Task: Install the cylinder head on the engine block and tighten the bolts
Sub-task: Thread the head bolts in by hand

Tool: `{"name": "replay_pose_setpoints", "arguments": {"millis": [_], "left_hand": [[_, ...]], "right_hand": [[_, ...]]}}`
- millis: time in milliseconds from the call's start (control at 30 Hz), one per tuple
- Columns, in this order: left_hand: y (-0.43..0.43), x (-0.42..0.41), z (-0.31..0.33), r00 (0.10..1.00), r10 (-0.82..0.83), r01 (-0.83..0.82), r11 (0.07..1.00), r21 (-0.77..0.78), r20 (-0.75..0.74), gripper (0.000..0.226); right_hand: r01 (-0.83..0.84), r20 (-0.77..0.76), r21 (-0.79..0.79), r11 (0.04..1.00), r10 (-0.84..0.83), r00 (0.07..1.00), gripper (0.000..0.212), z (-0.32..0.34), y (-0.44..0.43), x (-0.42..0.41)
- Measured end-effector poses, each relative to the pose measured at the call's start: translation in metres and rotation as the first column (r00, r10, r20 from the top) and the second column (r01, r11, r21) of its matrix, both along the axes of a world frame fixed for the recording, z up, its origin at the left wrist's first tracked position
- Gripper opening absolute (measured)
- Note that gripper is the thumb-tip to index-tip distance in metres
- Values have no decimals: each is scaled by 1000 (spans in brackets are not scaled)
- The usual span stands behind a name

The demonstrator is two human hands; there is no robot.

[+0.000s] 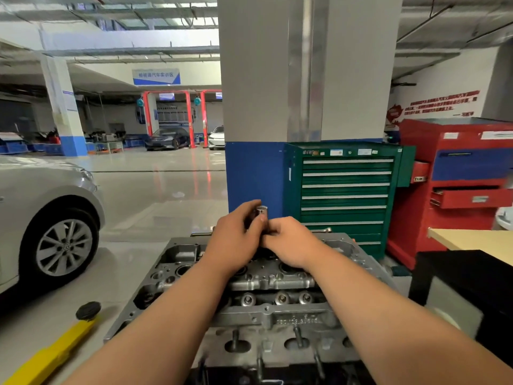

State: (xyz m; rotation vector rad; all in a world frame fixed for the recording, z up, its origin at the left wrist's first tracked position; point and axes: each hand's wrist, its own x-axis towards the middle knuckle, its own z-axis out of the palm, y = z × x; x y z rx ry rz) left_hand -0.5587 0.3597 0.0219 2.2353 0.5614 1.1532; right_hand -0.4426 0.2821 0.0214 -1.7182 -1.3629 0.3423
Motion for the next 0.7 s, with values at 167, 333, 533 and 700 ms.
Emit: {"name": "replay_pose_setpoints", "arguments": {"millis": [167,333,533,700], "left_hand": [[-4,5,-2,1000,9,-8,995,-95,11,23],[-8,11,6,979,173,-152,972,-180,111,29],[-19,14,4,981,177,-177,984,-4,82,24],[-18,13,-1,994,86,-82,995,-57,67,19]], "right_hand": [[49,54,19,999,-50,997,11,-3,4,0],[82,92,2,997,-82,992,17,-2,6,-3],[49,180,-189,981,-15,983,20,16,0,0],[125,114,-51,991,-119,986,19,2,-4,-2]]}}
